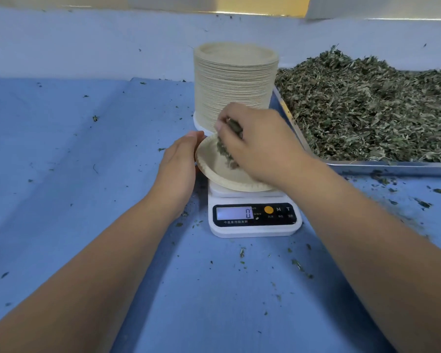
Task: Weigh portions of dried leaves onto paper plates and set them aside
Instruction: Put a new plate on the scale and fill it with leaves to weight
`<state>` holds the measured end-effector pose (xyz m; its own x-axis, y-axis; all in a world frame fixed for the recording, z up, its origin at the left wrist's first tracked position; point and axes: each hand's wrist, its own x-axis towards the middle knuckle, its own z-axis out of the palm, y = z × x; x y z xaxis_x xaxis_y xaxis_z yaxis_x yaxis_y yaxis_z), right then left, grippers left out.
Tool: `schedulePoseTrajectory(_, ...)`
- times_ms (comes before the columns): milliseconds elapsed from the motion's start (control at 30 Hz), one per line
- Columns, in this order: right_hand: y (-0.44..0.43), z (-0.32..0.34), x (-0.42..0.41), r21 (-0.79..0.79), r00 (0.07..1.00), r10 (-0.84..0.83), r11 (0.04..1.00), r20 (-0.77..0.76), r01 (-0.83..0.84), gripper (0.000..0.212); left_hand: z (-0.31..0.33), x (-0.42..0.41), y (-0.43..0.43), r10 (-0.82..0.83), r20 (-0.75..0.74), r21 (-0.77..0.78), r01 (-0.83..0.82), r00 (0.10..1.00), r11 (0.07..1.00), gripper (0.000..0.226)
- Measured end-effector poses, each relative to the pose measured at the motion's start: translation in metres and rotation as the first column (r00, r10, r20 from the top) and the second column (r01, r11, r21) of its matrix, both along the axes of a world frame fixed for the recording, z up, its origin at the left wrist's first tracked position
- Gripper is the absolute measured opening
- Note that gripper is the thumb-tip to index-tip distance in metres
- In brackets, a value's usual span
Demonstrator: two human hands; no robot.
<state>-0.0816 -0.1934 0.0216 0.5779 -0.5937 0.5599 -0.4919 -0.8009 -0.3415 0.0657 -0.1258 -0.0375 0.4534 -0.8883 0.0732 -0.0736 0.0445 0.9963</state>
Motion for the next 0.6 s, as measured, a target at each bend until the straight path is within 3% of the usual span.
schedulePoseTrajectory(67, -0.001, -0.001, -0.002, 0.051, 0.998, 0.028, 0.998, -0.062, -0.024, 0.024, 0.000, 0.000, 0.000, -0.017, 0.012, -0.007, 0.017, 1.000, 1.000, 0.052)
schedulePoseTrajectory(167, -0.008, 0.005, -0.006, 0.084, 0.999, 0.014, 0.996, 0.030, -0.016, 0.022, 0.002, -0.002, 0.001, 0.003, -0.009, -0.033, -0.003, 1.000, 0.999, 0.038)
schedulePoseTrajectory(267, -0.016, 0.010, -0.010, 0.098, 0.993, -0.019, 0.995, 0.120, 0.007, 0.021, 0.001, -0.001, -0.001, 0.011, -0.010, -0.024, -0.011, 1.000, 1.000, 0.039)
schedulePoseTrajectory(600, -0.023, 0.007, -0.018, 0.094, 0.991, -0.043, 0.995, 0.126, 0.031, 0.025, -0.001, 0.000, -0.002, 0.005, 0.006, -0.033, -0.005, 1.000, 0.999, 0.038)
